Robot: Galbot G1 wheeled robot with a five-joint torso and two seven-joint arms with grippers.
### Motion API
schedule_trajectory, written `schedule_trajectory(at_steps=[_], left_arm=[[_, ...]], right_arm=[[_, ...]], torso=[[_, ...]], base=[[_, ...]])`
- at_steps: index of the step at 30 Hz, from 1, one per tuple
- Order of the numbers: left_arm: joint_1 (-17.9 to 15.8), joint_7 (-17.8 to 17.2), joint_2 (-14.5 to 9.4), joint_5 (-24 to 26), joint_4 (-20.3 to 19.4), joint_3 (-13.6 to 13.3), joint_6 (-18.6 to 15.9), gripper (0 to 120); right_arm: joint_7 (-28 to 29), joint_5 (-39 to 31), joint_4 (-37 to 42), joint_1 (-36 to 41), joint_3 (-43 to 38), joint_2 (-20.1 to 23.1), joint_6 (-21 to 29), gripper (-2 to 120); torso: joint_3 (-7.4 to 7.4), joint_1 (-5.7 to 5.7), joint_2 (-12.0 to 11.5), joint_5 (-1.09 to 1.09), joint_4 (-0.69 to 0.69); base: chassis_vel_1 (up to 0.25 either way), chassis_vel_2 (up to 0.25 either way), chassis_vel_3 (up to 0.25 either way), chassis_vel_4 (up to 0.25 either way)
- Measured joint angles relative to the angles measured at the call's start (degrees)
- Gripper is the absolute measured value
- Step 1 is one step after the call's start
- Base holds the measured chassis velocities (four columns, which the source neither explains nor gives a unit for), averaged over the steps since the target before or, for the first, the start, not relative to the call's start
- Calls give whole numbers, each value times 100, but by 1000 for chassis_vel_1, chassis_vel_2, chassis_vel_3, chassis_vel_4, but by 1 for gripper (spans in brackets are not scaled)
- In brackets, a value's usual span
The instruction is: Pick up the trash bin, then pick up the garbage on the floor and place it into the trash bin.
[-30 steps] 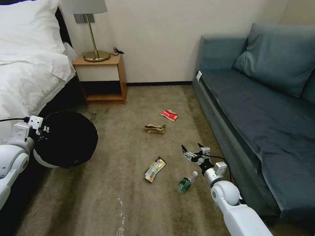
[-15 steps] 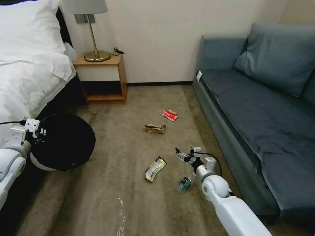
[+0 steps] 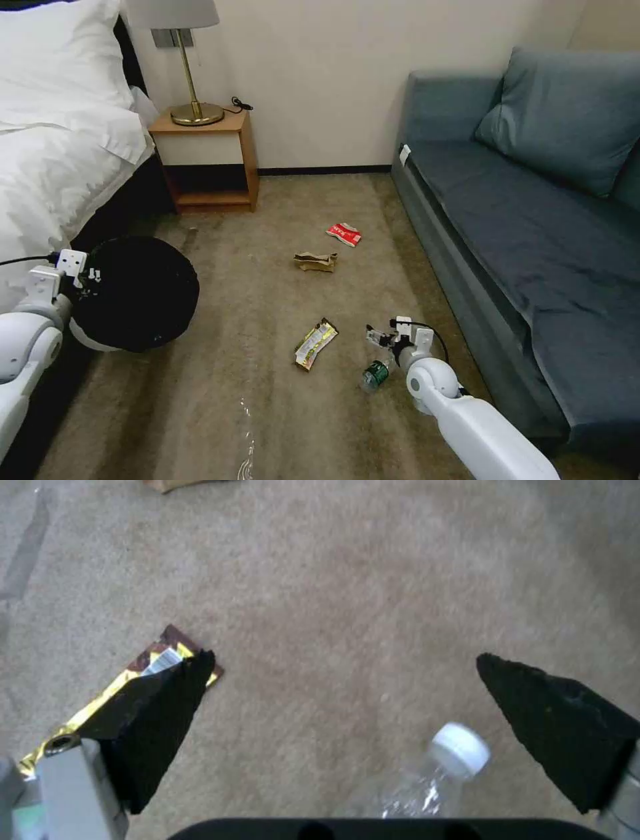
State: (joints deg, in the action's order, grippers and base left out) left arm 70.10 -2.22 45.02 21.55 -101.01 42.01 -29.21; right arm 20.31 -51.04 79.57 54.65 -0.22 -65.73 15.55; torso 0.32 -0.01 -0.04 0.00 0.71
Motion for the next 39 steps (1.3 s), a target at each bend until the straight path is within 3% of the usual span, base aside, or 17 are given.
schedule_trajectory(at_steps=[9, 21, 30, 39], left_arm=[[18, 57, 299, -158, 42, -68, 65, 5], [135, 248, 320, -258, 225, 52, 410, 5], [161, 272, 402, -273, 240, 40, 456, 5], [142, 276, 286, -214, 260, 16, 451, 5]], right_arm=[[-39, 121, -363, 51, -189, -527, -9, 100], [-347, 714, -1286, 89, -494, -884, -273, 100], [-674, 1049, -2252, -245, -570, -1011, -551, 100], [-955, 1206, -2680, -320, -683, -1122, -753, 100]], torso=[[0, 0, 0, 0, -2], [0, 0, 0, 0, -2], [0, 0, 0, 0, -2], [0, 0, 1, -1, -1]], base=[[0, 0, 0, 0], [0, 0, 0, 0], [0, 0, 0, 0], [0, 0, 0, 0]])
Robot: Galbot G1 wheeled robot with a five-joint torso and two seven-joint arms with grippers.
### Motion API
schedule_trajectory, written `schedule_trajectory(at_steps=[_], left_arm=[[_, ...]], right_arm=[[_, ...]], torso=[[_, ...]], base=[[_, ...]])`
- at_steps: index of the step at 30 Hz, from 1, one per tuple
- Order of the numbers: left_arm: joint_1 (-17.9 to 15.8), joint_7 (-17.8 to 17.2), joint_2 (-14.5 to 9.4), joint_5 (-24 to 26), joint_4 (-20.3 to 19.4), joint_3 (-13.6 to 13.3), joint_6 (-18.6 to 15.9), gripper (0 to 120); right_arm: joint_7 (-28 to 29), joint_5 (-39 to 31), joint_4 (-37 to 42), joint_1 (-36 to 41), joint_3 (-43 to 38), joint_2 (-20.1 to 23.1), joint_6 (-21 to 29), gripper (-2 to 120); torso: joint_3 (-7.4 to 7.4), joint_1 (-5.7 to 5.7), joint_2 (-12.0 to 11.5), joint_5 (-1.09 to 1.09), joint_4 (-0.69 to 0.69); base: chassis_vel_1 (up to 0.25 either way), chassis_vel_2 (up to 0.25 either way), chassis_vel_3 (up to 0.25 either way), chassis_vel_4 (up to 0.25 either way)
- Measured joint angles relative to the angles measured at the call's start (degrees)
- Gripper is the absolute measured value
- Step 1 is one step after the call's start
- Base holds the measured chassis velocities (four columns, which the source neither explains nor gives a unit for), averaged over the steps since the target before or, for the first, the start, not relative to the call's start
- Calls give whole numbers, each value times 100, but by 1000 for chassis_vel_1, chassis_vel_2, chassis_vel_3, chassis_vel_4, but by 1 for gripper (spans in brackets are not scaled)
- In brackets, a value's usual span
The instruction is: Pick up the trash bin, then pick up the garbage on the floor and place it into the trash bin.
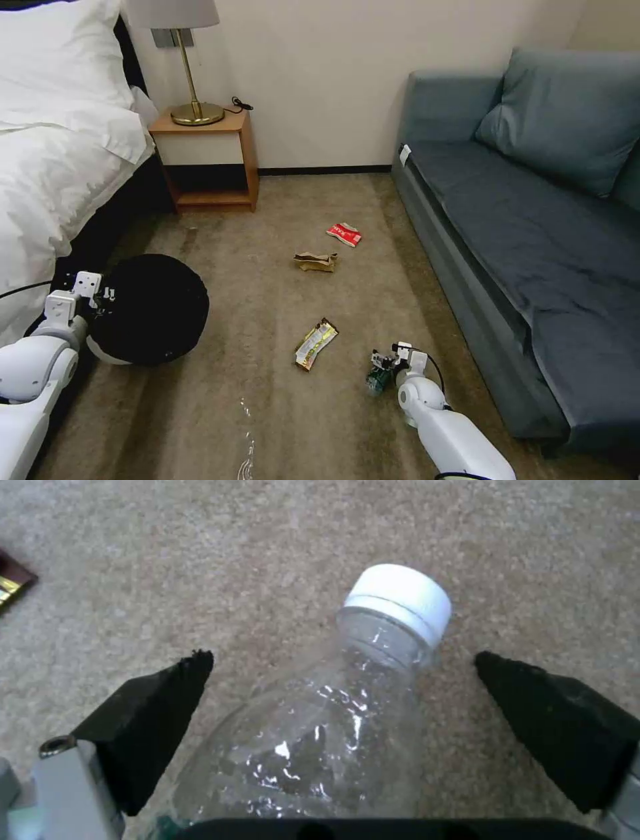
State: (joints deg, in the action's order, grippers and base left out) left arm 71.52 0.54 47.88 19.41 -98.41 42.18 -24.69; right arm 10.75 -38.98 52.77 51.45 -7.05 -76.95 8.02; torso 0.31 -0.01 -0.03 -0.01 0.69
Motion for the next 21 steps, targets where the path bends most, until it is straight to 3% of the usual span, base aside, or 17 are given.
schedule_trajectory(at_steps=[10, 21], left_arm=[[-6, 34, -104, 63, 115, -9, 44, 5], [-23, 47, -207, 153, 209, 13, 87, 5]], right_arm=[[-33, 111, -113, 2, -87, -142, -30, 100], [-91, 137, -94, 69, -150, -142, 6, 71]], torso=[[-1, 0, 0, -4, 2], [-1, 1, 1, -4, 3]], base=[[0, 0, 0, 0], [0, 0, 0, 0]])
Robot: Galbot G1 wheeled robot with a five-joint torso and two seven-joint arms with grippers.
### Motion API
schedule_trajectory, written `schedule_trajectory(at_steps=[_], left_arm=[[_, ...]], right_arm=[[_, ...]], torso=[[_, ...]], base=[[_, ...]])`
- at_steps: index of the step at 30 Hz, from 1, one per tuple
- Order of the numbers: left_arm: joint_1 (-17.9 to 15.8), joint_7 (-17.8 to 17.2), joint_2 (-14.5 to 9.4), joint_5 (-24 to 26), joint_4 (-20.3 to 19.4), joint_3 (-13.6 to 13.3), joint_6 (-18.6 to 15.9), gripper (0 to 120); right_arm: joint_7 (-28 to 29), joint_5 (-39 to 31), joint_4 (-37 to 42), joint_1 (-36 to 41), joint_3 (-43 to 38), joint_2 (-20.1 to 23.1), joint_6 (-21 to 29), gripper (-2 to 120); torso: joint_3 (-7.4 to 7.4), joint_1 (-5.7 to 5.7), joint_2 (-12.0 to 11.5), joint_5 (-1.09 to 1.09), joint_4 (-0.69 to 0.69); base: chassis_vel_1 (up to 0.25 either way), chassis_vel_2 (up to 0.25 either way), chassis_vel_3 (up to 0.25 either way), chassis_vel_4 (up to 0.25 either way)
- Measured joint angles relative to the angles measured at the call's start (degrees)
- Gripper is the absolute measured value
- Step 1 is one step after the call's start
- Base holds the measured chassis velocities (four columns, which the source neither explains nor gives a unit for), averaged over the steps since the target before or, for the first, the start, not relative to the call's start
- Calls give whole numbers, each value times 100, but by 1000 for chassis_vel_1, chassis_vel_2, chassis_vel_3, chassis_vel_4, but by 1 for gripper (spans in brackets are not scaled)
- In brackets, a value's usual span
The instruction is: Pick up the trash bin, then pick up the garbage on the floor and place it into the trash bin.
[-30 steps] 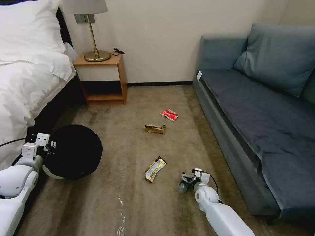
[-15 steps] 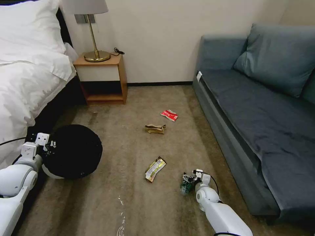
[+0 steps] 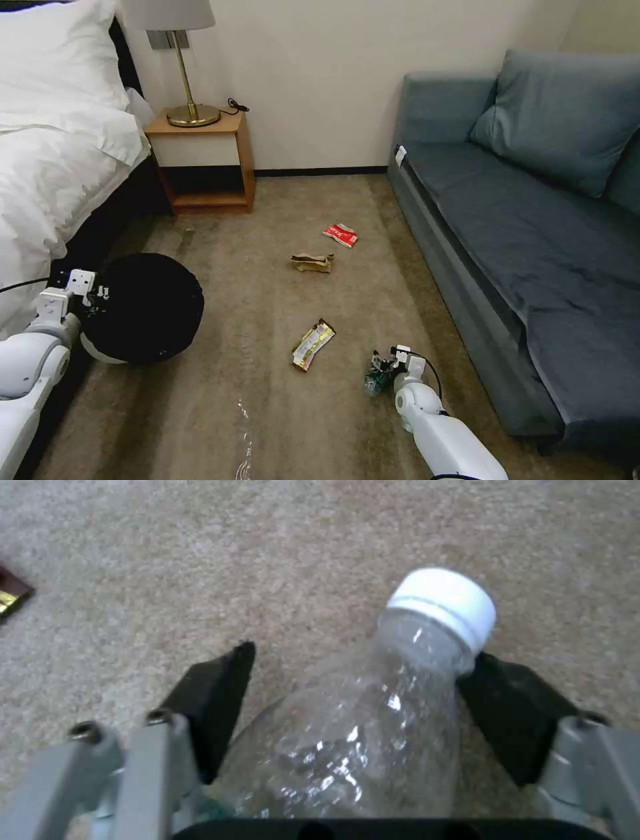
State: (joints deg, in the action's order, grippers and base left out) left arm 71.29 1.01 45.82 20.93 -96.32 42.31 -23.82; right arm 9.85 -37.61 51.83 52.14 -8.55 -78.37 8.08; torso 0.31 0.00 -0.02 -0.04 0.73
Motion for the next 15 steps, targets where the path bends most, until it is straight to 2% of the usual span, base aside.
schedule_trajectory(at_steps=[6, 8, 9, 10, 15], left_arm=[[-40, 0, 1, 4, 19, -14, 1, 5], [-40, 0, 1, 4, 19, -14, 1, 5], [-59, -1, 16, 6, 19, -37, 1, 5], [-60, -3, 22, 6, 17, -44, 1, 5], [-46, -9, 24, 5, 12, -48, 1, 5]], right_arm=[[-15, 7, 48, 48, -29, 35, 17, 59], [-15, 7, 48, 48, -29, 35, 17, 59], [-20, 7, 113, 88, -52, 59, 41, 50], [-33, 6, 146, 114, -68, 63, 53, 47], [-41, 8, 202, 173, -110, 84, 61, 39]], torso=[[1, 0, 0, 2, -1], [1, 0, 0, 2, -1], [2, -1, 0, 4, -3], [1, -1, 0, 6, -6], [2, -1, -1, 9, -8]], base=[[0, 0, 0, 0], [0, 0, 0, 0], [0, 0, 0, 0], [0, 0, 0, 0], [0, 0, 0, 0]])
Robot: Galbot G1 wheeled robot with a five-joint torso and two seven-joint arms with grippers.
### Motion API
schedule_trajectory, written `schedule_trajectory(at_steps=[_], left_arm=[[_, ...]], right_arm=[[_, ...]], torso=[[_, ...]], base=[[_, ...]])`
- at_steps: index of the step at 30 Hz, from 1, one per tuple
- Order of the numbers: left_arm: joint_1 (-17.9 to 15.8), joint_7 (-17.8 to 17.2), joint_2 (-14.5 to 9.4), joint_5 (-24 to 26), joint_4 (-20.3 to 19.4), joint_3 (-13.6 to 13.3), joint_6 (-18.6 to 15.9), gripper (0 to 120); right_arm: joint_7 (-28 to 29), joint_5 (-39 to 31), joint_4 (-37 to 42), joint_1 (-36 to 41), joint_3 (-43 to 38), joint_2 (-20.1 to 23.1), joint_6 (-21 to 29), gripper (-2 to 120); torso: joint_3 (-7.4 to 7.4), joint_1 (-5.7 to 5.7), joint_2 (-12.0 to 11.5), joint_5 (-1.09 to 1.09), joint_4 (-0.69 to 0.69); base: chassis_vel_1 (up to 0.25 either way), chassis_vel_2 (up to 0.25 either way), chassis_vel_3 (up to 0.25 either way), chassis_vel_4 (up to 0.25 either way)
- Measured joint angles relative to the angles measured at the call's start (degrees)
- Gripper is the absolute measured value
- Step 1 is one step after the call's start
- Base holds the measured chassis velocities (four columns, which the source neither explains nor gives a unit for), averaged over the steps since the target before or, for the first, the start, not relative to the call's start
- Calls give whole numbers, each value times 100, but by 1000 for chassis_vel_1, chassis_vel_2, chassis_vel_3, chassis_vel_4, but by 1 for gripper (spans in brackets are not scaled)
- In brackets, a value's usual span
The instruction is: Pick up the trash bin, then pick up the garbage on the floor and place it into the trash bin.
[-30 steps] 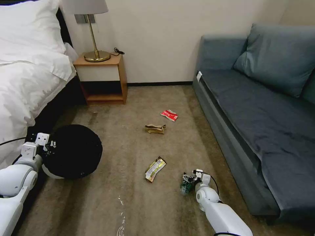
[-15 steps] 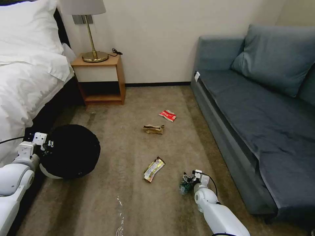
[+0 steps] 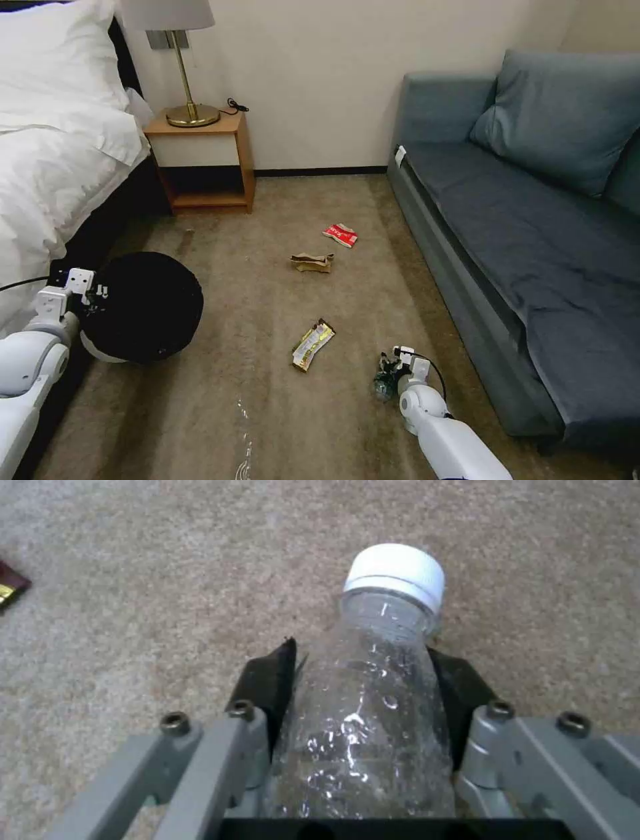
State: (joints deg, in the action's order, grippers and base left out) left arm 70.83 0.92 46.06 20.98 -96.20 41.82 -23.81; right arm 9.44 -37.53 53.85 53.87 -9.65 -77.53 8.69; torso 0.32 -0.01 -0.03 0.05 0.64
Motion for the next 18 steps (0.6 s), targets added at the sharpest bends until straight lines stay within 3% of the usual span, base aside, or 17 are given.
schedule_trajectory(at_steps=[4, 12, 18], left_arm=[[15, -1, -16, 9, -15, 9, 0, 5], [41, -9, -29, 58, -112, 29, -3, 5], [84, -25, 122, 27, -217, 11, -26, 5]], right_arm=[[-2, 0, 37, 27, -11, 14, 15, 31], [-7, -8, 184, 100, -35, 20, 52, 31], [-13, -47, 575, 245, -20, 149, 154, 30]], torso=[[0, 0, 0, -1, 4], [1, 0, -1, -2, 5], [2, 0, -2, 0, 3]], base=[[0, 0, 0, 0], [0, 0, 0, 0], [0, 0, 0, 0]])
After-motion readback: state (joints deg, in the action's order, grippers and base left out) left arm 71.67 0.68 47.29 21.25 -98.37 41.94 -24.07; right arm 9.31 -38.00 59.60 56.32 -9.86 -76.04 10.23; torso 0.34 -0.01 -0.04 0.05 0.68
